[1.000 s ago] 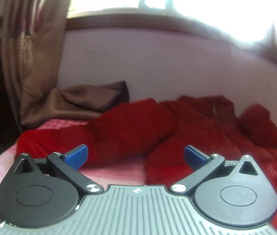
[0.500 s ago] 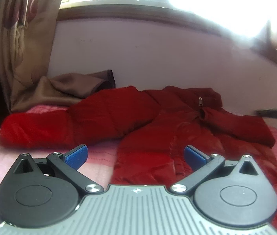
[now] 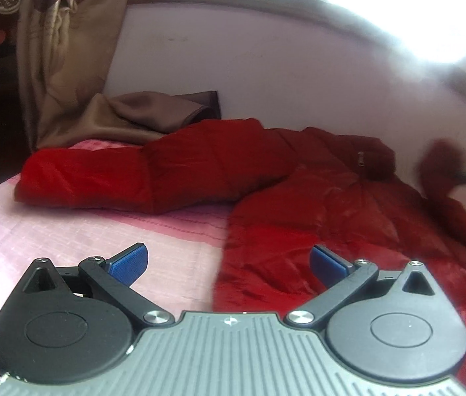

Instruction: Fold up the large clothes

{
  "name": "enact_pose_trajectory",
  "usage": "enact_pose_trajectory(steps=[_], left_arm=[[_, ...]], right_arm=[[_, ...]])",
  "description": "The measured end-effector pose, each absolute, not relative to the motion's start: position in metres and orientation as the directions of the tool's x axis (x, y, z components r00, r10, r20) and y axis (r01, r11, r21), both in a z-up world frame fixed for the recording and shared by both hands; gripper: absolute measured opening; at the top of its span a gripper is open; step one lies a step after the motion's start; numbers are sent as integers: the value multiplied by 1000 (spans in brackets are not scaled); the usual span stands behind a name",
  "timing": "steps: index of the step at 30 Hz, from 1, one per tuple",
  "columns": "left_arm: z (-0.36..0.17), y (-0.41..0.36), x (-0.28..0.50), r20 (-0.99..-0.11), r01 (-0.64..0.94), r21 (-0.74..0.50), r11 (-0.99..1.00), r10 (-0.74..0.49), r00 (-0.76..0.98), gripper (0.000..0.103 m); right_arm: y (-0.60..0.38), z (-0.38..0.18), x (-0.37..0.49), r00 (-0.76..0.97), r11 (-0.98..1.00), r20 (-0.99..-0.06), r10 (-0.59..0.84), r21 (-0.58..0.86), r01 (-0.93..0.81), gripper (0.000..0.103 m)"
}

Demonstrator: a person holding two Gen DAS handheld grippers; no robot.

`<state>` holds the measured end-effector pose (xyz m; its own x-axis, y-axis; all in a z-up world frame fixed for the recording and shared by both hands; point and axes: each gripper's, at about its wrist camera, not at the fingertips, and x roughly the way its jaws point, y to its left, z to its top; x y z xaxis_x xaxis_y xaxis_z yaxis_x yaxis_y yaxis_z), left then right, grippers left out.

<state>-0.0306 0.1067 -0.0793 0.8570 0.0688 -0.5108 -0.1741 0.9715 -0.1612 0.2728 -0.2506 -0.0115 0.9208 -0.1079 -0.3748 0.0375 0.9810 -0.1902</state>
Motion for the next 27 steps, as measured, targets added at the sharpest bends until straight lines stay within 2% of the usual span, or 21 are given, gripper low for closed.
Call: enact_pose_trajectory(steps=[2,4,6,8,9,10,11,14,17,20,24,27], left_arm=[[-80,112,-31,-525,-185,-169,968,70,849,103],[-81,114,-32,-533,-192,-168,967,75,843,103],[-80,112,-33,-536,-194,-156,969,82,840,103],[-80,108,-31,-545,-178,-137,974,76,835,103],[-80,106,-30,-552,-172,-126,977,75,830,103],[-80,105,-30,-554,-172,-115,978,80,828,103],[-80,105,-31,-551,-172,-112,979,83,831,103],[-81,111,-33,-564,-159,-119,980,65,823,103],[-85,117,-35,-580,-144,-127,981,44,813,103],[-90,121,-41,-592,-113,-164,980,-5,806,103],[-100,117,-50,-600,-30,-205,978,-101,793,103],[-111,112,-47,-619,-11,-226,974,-135,774,103]], right_arm=[[-325,12,243,914,975,-347,-212,-144,171,18],[-389,22,222,880,950,-359,-311,-128,283,18],[-455,22,203,840,931,-407,-358,-81,357,20],[-520,10,188,793,902,-485,-369,19,431,31],[-539,5,181,771,882,-503,-389,37,469,52],[-558,-2,171,752,862,-527,-397,67,502,80],[-570,-8,158,743,842,-543,-391,116,527,87],[-573,-23,104,829,818,-508,-233,359,450,87],[-524,-38,70,850,863,-525,45,449,232,87],[-449,-60,32,801,844,-527,285,534,51,93],[-379,-92,-4,719,791,-535,443,611,-33,94],[-339,-102,-14,693,799,-553,462,599,-55,94]])
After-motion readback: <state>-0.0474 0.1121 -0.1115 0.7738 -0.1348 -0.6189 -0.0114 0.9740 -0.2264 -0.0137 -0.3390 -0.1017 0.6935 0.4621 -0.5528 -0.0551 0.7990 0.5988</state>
